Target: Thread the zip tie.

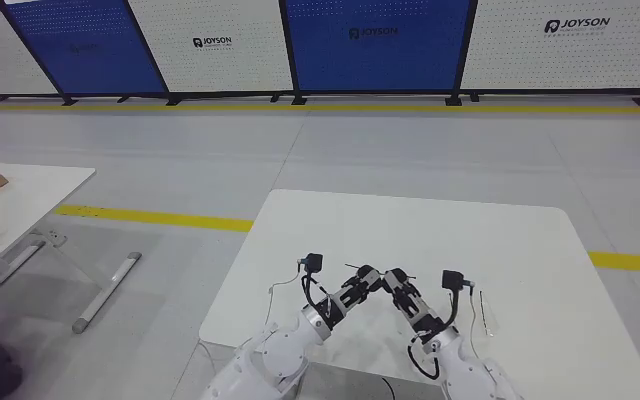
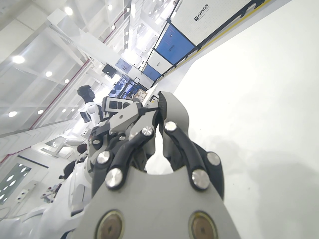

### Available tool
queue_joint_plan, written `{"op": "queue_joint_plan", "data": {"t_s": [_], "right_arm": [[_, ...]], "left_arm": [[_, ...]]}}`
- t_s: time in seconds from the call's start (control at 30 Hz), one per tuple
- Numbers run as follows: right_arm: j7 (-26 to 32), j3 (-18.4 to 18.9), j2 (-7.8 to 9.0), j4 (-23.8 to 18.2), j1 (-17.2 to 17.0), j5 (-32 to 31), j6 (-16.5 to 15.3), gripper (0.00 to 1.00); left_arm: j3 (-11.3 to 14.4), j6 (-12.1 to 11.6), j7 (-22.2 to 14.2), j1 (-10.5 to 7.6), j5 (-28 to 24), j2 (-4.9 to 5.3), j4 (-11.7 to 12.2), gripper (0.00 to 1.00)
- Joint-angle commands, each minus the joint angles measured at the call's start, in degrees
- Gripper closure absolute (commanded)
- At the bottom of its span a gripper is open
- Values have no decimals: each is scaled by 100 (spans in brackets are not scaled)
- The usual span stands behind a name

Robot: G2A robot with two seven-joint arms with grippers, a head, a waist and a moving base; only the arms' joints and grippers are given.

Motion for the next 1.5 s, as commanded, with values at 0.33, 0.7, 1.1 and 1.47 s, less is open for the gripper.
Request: {"op": "queue_joint_plan", "data": {"t_s": [0.33, 0.7, 1.1, 1.47], "right_arm": [[44, 50, 16, -66, -25, 167, 20, 100], [-18, 122, 41, -174, -111, 195, -9, 95], [-50, 185, 65, -244, -182, 228, -34, 87], [-87, 203, 75, -264, -196, 258, -24, 76]], "left_arm": [[-23, 110, 135, -1, 114, 9, -3, 100], [10, 213, 143, -22, 148, 9, -16, 100], [13, 241, 145, -24, 137, 14, -22, 100], [16, 246, 157, -41, 107, 15, -7, 100]]}}
